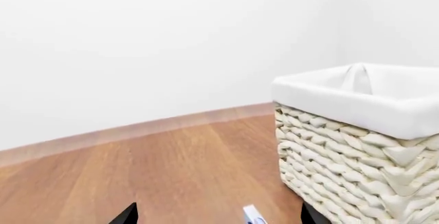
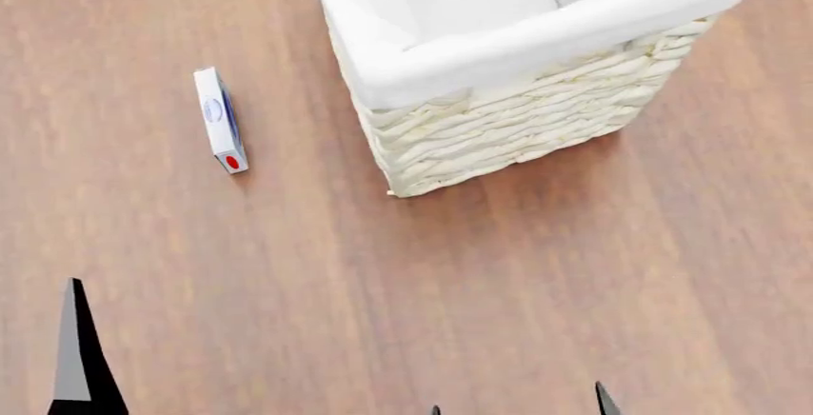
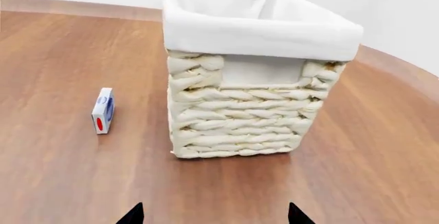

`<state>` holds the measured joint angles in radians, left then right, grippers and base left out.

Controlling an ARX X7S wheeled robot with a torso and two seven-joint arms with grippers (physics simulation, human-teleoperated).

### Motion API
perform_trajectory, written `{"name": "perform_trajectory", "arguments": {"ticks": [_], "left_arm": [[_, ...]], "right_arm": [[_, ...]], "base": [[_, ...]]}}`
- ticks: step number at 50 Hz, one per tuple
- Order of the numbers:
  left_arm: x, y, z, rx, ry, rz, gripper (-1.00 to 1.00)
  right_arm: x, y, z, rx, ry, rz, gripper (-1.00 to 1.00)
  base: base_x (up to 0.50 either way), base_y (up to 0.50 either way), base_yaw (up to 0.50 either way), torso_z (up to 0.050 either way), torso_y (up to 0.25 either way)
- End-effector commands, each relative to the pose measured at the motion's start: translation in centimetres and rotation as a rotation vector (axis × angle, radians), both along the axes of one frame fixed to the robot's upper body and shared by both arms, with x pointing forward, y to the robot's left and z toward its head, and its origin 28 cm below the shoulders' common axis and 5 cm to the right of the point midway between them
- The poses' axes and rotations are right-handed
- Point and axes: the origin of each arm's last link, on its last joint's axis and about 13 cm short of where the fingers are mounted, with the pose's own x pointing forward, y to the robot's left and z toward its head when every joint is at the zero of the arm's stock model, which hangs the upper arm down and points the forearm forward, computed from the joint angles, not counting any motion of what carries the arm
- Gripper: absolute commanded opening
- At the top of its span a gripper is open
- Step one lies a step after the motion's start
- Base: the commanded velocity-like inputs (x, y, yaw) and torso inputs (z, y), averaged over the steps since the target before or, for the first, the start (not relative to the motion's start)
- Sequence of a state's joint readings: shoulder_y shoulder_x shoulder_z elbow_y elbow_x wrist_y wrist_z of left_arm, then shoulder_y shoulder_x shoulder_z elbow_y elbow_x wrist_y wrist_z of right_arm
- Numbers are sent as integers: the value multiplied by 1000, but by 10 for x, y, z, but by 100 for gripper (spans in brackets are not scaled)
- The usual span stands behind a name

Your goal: Pick up the alphabet soup and the cream cheese box, and put them in the basket.

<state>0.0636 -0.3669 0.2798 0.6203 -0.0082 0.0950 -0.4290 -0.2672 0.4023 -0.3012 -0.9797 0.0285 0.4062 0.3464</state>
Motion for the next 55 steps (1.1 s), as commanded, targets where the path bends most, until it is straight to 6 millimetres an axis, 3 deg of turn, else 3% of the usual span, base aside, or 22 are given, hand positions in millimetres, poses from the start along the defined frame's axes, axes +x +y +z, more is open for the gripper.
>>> {"name": "perform_trajectory", "arguments": {"ticks": [1, 20, 34, 55], "left_arm": [[1, 1, -2, -1, 9, 3, 100], [2, 0, -4, -2, 17, 0, 100], [0, 0, -5, -4, 18, -4, 100], [-1, 1, -5, -9, 17, -2, 100]], "right_arm": [[-3, -2, -9, -20, 120, -17, 100], [-21, -7, -25, -37, 256, -38, 100], [-29, -10, -27, 53, 363, -23, 100], [-37, -20, -31, 6, 439, -53, 100]], "base": [[0, 0, 0, 0, 0], [0, 0, 0, 0, 0], [0, 0, 0, 0, 0], [0, 0, 0, 0, 0]]}}
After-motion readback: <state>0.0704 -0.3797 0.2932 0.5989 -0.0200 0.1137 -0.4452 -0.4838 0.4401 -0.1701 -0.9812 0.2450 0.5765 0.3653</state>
